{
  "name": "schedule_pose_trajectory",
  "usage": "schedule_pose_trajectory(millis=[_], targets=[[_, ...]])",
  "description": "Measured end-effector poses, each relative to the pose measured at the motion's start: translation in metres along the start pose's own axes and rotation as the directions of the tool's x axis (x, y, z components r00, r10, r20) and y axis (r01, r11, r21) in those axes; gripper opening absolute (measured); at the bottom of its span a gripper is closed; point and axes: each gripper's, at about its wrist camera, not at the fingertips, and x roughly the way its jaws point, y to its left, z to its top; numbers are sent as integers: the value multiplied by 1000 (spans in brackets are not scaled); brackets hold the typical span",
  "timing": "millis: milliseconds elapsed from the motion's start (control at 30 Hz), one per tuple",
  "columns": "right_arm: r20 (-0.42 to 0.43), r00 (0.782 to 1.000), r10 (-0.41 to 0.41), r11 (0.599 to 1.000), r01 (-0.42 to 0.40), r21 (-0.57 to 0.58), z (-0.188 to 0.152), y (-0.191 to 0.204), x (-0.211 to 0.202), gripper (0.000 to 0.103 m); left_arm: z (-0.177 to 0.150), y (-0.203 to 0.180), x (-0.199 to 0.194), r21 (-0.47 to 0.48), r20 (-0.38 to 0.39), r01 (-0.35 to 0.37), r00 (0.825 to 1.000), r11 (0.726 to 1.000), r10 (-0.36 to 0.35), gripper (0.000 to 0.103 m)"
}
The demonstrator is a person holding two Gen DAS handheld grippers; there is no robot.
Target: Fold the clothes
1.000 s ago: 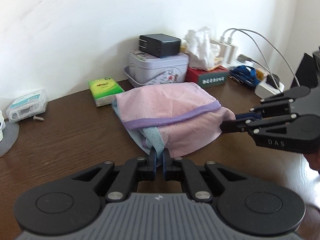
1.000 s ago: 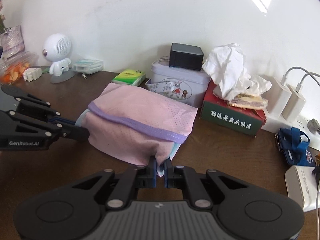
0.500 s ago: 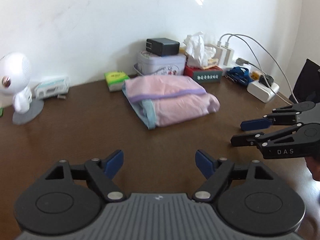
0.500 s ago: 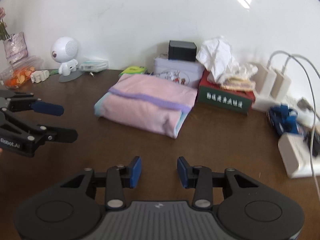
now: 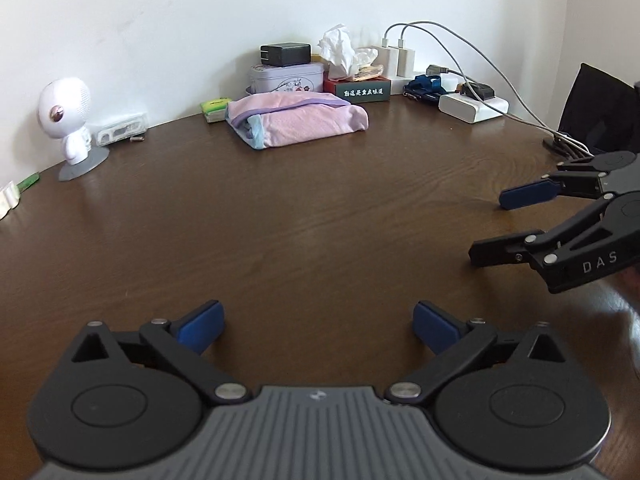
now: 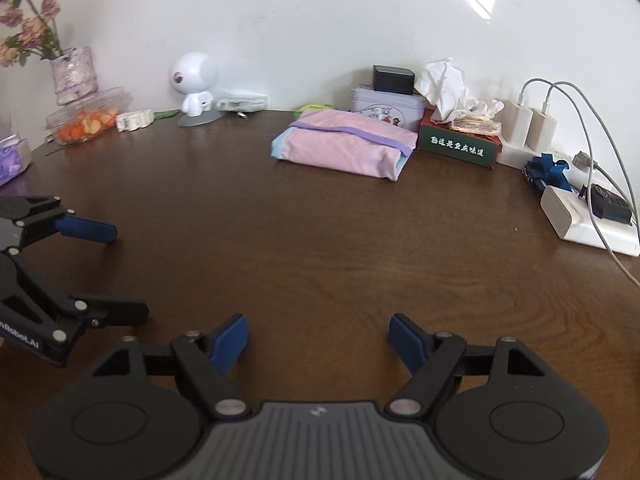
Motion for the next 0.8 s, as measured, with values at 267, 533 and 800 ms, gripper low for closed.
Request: schedule_pose_trajectory(millis=[267, 533, 800], targets=[[25, 1000, -7, 1000, 7, 7, -41, 21, -40, 94, -29, -14, -33, -43, 3, -50, 999, 998, 51, 103], [14, 999, -34, 999, 33, 30, -76, 41, -76, 103, -60, -27, -71, -104, -27, -112, 994, 988, 109, 102], [13, 997, -75, 995, 74, 69, -109, 61, -112, 103, -97, -47, -114, -194, -66, -207, 978, 959, 198, 102]])
